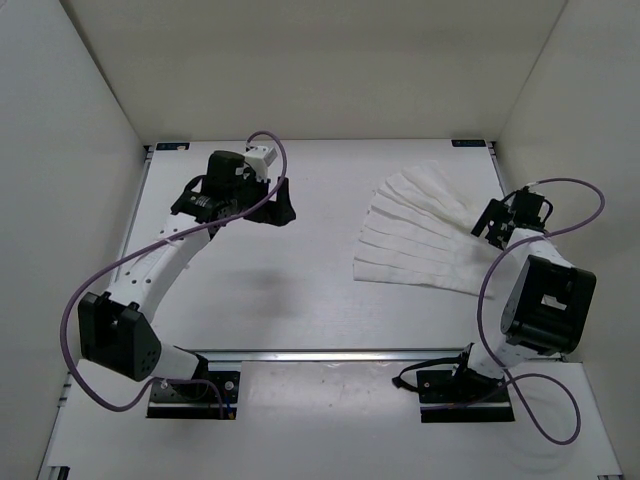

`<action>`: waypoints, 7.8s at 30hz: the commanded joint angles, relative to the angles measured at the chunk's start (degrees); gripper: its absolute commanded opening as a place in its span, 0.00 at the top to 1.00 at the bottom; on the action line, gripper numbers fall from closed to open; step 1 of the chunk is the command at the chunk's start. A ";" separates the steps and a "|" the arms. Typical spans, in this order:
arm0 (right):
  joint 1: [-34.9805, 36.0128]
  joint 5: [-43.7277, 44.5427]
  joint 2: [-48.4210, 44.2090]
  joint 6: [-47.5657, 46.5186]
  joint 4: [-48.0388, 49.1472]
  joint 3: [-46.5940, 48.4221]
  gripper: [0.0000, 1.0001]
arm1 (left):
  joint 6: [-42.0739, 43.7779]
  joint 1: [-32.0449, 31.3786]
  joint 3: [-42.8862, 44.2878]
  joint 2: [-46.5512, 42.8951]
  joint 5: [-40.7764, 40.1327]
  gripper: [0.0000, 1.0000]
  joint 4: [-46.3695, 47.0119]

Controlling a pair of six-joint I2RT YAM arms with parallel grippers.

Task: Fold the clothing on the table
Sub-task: Move the skirt to the center of the board, then flatten the skirt out

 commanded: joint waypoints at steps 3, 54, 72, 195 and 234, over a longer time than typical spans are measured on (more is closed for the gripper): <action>0.54 0.09 2.98 0.07 9.55 3.30 0.15 | -0.65 0.84 -1.78 -3.52 1.99 0.01 0.98; 36.34 -2.10 -20.30 0.69 -0.37 8.13 0.01 | -4.87 6.91 -7.22 -7.91 2.58 0.01 5.02; 51.86 -2.54 27.49 -11.01 -17.34 53.56 0.02 | -13.92 11.92 -13.29 -11.77 -14.37 0.03 3.53; 62.59 11.25 -14.60 23.54 -1.16 -2.34 1.00 | -54.79 -11.90 -51.61 -1.77 -3.37 0.29 44.93; 57.92 -0.08 -30.23 26.16 -9.07 -11.82 0.19 | -39.93 -3.72 -41.67 -6.24 -5.39 1.00 31.30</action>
